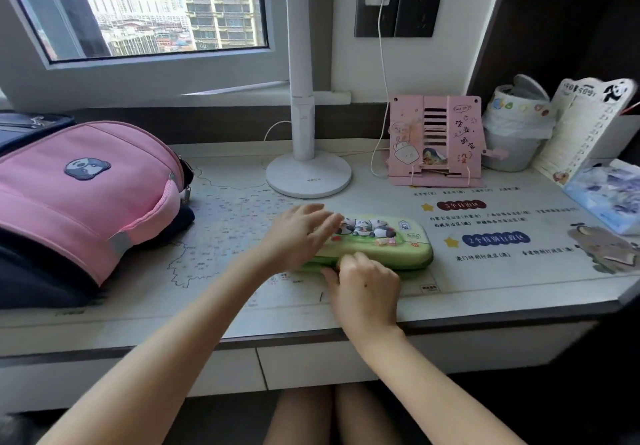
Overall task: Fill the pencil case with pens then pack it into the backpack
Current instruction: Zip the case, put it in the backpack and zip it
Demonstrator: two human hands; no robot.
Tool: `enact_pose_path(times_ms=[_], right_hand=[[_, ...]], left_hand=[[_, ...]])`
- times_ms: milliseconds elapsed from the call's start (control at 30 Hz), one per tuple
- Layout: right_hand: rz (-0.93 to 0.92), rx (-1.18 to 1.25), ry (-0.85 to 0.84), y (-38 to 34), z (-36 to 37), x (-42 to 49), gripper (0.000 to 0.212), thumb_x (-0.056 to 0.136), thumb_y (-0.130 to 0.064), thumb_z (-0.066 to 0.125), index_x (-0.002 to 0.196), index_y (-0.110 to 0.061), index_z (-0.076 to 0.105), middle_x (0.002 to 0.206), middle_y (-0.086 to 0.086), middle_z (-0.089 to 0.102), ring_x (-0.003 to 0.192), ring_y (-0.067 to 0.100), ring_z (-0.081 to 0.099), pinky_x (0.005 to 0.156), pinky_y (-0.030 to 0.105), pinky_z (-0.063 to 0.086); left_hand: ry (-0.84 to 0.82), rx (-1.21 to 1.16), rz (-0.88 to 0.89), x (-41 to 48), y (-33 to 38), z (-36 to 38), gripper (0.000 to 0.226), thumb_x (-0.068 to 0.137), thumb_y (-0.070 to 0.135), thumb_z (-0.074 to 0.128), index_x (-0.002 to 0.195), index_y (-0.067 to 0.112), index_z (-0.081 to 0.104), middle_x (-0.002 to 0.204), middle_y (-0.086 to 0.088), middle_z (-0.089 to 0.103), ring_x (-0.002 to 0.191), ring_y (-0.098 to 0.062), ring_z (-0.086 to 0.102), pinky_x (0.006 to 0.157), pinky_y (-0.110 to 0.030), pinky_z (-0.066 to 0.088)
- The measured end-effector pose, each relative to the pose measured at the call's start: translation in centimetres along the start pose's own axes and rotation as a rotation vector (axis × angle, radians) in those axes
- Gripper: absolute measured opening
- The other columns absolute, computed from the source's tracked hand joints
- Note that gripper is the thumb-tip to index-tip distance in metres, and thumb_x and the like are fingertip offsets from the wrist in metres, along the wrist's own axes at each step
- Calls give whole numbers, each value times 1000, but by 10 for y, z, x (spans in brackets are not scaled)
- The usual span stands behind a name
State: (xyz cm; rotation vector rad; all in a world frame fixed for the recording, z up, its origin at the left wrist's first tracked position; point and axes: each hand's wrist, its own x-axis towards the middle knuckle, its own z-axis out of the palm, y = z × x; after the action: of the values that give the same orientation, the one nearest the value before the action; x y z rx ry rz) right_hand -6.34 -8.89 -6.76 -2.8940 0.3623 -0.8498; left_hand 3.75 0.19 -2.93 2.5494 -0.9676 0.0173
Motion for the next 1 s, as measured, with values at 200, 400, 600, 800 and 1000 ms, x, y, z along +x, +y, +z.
enact_pose_path(times_ms=[200,400,600,800,1000], right_hand=[[-13,16,-10,4,11,-4,33,45,-9,87,51,-15,55,45,0,56,38,17,56,36,17,35],[-138,-128,-122,23,2,-4,36,35,-17,88,38,-15,52,31,-1,50,26,17,51,33,12,33],[-67,-128,-147,138,-25,-8,31,72,-14,77,53,-13,52,36,1,49,28,24,44,41,14,15],[26,34,-250,181,2,59,31,92,-37,50,75,-15,62,62,6,63,60,27,58,53,31,39],[58,311,-611,162,19,130,19,90,-26,56,103,-24,69,106,0,69,94,17,59,82,34,48]], left_hand=[[56,337,-94,12,-8,19,49,90,57,14,130,41,37,125,-8,54,118,-28,44,90,-43,35],[303,230,-82,6,-10,35,48,92,39,17,123,28,52,104,-11,62,97,-31,49,77,-39,45],[341,244,-64,8,-13,38,51,91,37,16,125,27,52,103,-9,63,95,-30,51,74,-36,44],[267,231,26,5,-16,31,65,86,44,5,127,22,50,100,-12,61,92,-31,50,75,-38,45],[256,236,36,5,-16,29,64,86,43,5,127,21,50,99,-12,61,92,-30,50,77,-38,44]])
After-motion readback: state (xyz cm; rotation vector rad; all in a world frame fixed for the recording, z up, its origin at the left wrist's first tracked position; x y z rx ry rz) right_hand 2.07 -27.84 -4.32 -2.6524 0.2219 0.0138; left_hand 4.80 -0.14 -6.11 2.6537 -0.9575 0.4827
